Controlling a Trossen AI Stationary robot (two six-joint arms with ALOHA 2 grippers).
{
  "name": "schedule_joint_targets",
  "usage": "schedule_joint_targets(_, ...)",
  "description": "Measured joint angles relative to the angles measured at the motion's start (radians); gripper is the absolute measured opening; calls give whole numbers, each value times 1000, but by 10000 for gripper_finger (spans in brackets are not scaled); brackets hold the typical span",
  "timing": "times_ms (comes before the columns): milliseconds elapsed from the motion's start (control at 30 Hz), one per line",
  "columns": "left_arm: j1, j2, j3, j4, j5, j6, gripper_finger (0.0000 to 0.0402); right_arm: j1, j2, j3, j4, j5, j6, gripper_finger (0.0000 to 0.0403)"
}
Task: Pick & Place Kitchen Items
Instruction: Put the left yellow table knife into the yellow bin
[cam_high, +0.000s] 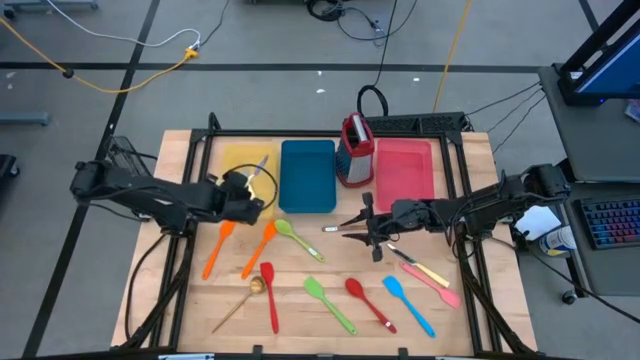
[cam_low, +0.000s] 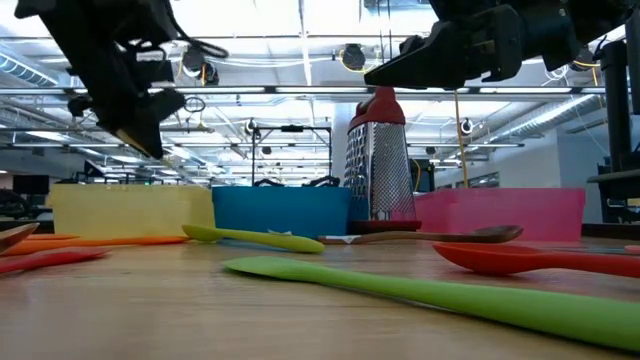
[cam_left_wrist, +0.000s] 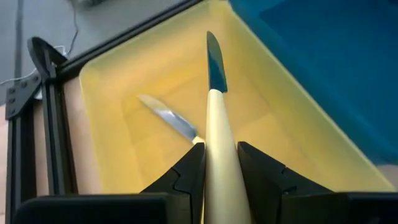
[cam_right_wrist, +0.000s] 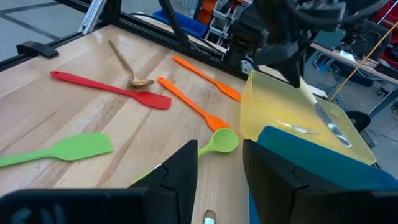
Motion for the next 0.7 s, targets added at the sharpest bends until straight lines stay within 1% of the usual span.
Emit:
schedule_joint_targets(133,23,75,0,0,4,-35,92,0,0,0,0,0,0,121)
schedule_joint_targets(300,76,166,0,17,54,-41,92,0,0,0,0,0,0,119)
schedule_joint_targets(467,106,244,0,53,54,-24,93,0,0,0,0,0,0,120)
schedule_joint_targets(700,133,285,0,95,87,34,93,0,0,0,0,0,0,121)
